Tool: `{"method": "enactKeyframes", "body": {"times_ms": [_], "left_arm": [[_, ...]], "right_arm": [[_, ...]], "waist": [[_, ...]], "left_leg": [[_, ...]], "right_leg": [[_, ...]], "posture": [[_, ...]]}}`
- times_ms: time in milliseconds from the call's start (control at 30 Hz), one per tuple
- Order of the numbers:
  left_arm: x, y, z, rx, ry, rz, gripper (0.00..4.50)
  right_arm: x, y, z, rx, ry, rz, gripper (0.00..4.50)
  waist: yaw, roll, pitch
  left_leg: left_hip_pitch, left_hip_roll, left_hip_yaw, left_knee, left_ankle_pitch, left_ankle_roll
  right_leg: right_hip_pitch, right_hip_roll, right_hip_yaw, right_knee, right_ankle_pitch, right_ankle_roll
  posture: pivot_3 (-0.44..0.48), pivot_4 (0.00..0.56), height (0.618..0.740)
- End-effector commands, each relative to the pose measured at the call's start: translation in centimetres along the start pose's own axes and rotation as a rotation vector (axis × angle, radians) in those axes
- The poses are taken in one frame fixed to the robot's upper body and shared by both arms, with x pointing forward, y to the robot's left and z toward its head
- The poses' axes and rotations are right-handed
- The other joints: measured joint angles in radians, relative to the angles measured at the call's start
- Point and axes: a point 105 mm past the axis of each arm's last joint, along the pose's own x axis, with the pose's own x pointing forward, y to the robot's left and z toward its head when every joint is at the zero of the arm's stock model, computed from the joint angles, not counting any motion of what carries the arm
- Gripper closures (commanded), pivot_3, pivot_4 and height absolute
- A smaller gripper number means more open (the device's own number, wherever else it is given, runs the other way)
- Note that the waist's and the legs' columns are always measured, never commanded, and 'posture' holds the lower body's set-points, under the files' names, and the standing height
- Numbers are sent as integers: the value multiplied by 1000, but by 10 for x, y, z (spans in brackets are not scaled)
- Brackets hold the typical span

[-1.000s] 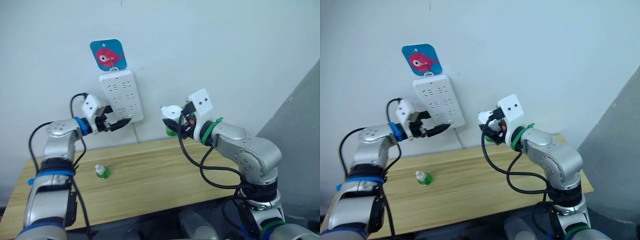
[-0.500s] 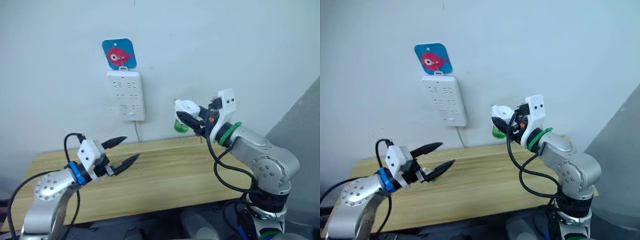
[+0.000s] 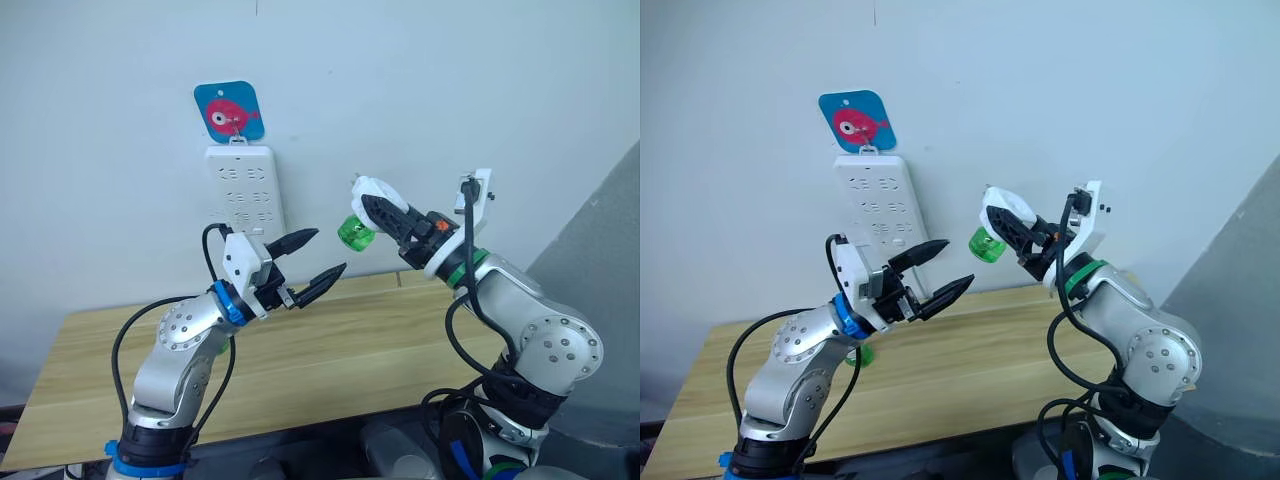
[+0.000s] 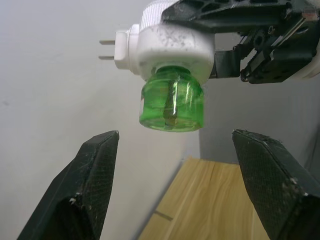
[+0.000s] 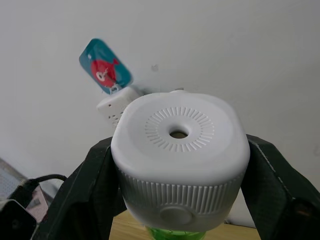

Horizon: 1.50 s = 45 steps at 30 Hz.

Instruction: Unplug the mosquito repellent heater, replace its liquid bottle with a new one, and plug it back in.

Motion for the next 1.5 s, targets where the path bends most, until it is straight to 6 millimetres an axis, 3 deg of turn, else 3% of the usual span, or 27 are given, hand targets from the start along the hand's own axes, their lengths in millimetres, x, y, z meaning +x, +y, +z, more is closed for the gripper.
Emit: {"method": "enactKeyframes", "body": {"times_ms": [33,267,867,967,1067,1433,1500], "left_arm": [[12,2,13,35,-74,-11,729],[26,2,21,68,-134,-31,729],[33,-3,22,59,-166,-47,729],[33,-2,23,54,-173,-40,1313],[33,-1,25,53,-178,-34,2254],[32,1,25,64,-177,-24,2270],[32,1,24,68,-175,-26,2270]], "right_arm": [[2,21,8,76,-62,93,1506],[0,25,7,120,-47,102,1506],[-1,28,4,138,-14,92,1506],[-1,29,3,137,-10,92,1506],[-1,28,2,134,-4,91,1506],[-2,24,-1,157,6,69,1506],[-3,22,0,159,-1,61,768]], "waist": [[-1,0,0],[-5,2,-1],[-7,2,-1],[-6,2,-1],[-4,2,-1],[0,2,-1],[2,2,-1]], "left_leg": [[0,0,0,0,0,0],[0,0,0,1,0,0],[0,0,0,1,0,0],[0,0,0,1,0,0],[0,0,0,1,0,0],[0,0,0,1,0,0],[0,0,0,1,0,0]], "right_leg": [[0,0,0,0,0,1],[0,0,0,0,-2,3],[1,1,1,-1,-2,3],[1,1,1,-1,-2,3],[1,1,1,-1,-2,3],[1,1,1,-1,-2,3],[1,1,1,-1,-2,3]], "posture": [[-306,38,740],[-315,31,740],[-318,35,740],[-316,35,740],[-315,37,740],[-315,38,740],[-315,38,740]]}}
